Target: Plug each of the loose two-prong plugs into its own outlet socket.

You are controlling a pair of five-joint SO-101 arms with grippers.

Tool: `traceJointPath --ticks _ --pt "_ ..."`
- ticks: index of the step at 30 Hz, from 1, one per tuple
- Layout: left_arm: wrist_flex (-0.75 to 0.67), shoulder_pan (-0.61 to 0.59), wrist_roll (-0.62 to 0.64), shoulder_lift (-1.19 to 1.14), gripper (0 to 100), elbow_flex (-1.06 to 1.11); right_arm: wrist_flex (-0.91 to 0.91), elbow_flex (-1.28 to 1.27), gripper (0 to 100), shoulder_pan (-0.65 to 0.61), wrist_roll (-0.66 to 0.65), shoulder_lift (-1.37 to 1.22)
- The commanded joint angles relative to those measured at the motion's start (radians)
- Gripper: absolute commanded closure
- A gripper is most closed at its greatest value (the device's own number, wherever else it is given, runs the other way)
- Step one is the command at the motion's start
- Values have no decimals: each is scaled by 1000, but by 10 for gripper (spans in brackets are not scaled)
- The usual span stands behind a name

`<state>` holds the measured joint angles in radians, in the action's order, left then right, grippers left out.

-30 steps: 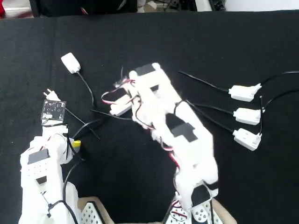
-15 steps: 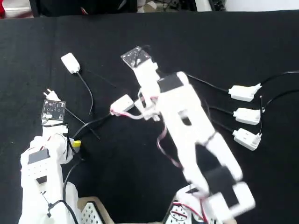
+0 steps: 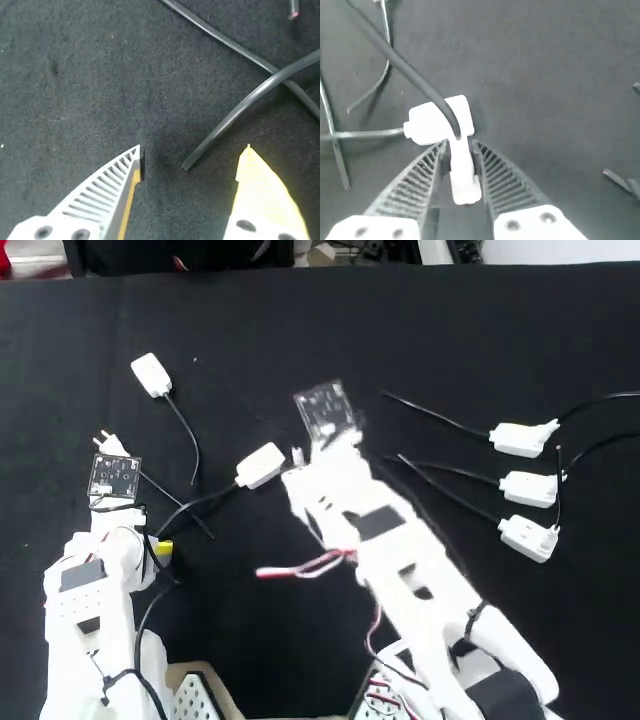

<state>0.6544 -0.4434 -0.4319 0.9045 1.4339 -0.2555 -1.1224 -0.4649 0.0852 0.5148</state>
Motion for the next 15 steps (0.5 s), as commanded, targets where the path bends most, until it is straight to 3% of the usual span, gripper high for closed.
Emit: traceJointPath --ticks 1,5,15 --pt "3 -4 -5 17 701 -25 371 -125 985 -34 51 38" --pt "3 -4 -5 17 701 -25 582 -191 983 -34 49 31" --pt "3 -2 -5 17 701 -25 657 36 986 -34 29 -354"
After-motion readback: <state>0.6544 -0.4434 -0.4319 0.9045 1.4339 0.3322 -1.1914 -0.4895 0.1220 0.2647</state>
